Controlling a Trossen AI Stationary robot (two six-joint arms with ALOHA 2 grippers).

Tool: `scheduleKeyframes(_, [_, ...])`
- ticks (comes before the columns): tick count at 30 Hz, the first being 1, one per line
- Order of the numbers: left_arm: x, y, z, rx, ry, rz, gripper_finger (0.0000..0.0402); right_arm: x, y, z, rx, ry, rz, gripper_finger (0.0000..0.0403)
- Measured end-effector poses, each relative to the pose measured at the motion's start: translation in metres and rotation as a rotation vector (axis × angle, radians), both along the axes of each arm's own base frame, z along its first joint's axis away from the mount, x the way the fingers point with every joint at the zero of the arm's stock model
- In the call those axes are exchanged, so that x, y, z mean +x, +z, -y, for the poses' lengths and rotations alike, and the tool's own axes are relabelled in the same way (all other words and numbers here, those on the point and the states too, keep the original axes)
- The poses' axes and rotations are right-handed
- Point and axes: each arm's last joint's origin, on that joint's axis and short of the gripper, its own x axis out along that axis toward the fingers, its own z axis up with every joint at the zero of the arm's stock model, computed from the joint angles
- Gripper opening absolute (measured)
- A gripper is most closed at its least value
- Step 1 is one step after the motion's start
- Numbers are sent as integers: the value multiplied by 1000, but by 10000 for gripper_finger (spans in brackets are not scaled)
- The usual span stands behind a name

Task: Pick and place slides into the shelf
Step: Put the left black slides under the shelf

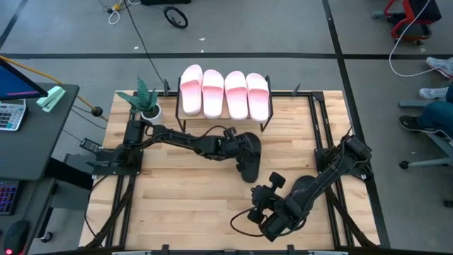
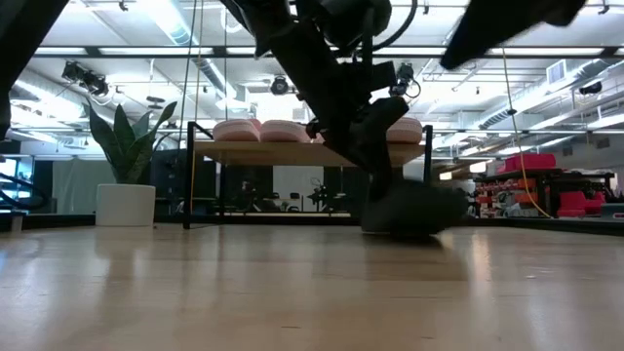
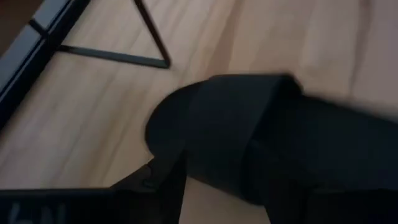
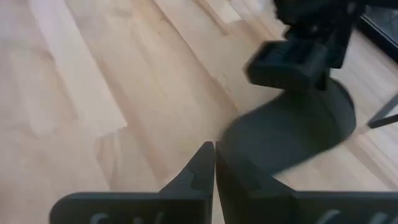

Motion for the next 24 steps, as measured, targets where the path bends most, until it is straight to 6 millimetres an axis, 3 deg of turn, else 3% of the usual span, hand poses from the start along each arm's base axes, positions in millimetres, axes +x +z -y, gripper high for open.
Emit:
scheduleKeyframes(9, [-2,-2,2,27,-29,-47,168,-10,-35,5,-51,38,-42,20])
scheduleKeyframes(13, [-4,1,4,65,-77,-72,169,-6,-48,-4,119,71,24,20])
scheduleKeyframes(18, [-7,16,9,73,-99,-44,162,-8,-60,-11,279,136,-21,20])
scheduleKeyframes(24, [-21,38,16,150,-201,-115,151,-8,-62,-6,55,340,-143,20])
